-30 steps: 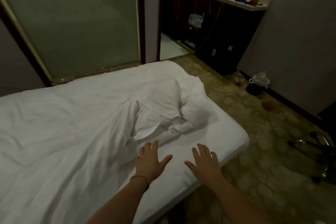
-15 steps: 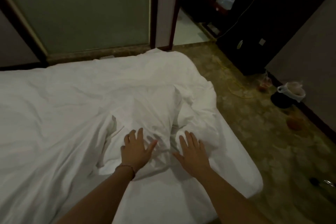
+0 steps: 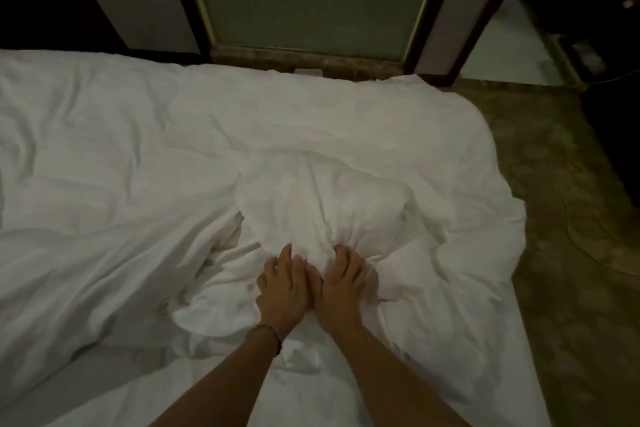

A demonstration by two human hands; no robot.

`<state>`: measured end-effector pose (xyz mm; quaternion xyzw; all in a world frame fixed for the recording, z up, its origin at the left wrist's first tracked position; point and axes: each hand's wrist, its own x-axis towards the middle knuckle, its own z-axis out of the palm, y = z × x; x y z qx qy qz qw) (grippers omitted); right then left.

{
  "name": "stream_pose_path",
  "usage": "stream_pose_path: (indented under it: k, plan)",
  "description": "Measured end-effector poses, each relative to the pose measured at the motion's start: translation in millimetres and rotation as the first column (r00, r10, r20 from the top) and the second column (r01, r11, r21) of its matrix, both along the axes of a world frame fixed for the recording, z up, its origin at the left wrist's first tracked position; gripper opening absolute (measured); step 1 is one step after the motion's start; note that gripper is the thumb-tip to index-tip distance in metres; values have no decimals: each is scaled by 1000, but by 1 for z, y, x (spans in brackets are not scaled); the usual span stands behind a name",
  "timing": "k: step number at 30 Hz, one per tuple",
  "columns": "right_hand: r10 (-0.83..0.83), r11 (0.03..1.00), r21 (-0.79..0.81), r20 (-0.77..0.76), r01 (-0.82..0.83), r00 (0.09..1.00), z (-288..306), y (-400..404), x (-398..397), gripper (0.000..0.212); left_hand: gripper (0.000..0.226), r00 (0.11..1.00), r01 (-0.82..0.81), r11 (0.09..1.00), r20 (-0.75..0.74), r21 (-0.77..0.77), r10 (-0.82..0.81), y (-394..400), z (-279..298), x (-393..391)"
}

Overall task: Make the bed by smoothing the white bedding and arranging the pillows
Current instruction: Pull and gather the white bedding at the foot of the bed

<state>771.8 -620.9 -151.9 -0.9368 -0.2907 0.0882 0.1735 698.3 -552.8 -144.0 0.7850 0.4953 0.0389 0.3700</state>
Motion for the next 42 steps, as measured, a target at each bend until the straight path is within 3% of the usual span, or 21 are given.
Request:
stream_pose_path:
  k: [4, 7, 10, 16, 20, 25, 29, 32, 35, 38, 42]
  plan:
    - [18, 999, 48, -65, -15, 998, 5, 6, 0, 50, 79, 971, -157, 985, 171, -78, 168, -12, 1, 11]
    - [37, 999, 32, -224, -31, 974, 26, -5, 7, 60, 75, 943, -225, 971, 230, -82, 239, -19, 12, 7]
    - [83, 997, 13, -175, -82, 981, 53, -27, 14, 60, 79, 943, -249, 967, 212, -62, 256, -27, 25, -4]
    - [147, 989, -26, -7, -147, 989, 99, -74, -13, 91, 51, 974, -186, 982, 137, 14, 182, -62, 64, -36]
    - [155, 983, -96, 6, -154, 988, 112, -126, -39, 120, 61, 971, -166, 986, 178, 8, 162, -93, 88, -74]
    - [202, 966, -175, 53, -190, 978, 133, -212, -69, 127, 46, 985, -62, 997, 163, 35, 55, -128, 114, -119]
    - [288, 936, -223, 33, -274, 957, 164, -282, -102, 106, 59, 994, 107, 965, -33, 239, -102, -165, 124, -156]
    - [329, 911, -262, -3, -318, 944, 180, -322, -129, 92, 59, 980, 198, 922, -71, 332, -185, -197, 128, -170]
    - [290, 909, -291, -69, -298, 954, 187, -349, -147, 75, 53, 945, 326, 923, -82, 205, -316, -225, 129, -170]
    - [282, 918, -271, -63, -289, 957, 194, -381, -157, 78, 49, 892, 442, 889, -158, 118, -423, -263, 126, -177]
    - [315, 905, -261, -123, -337, 941, 187, -433, -166, 98, 83, 914, 393, 907, -177, 154, -366, -322, 119, -192]
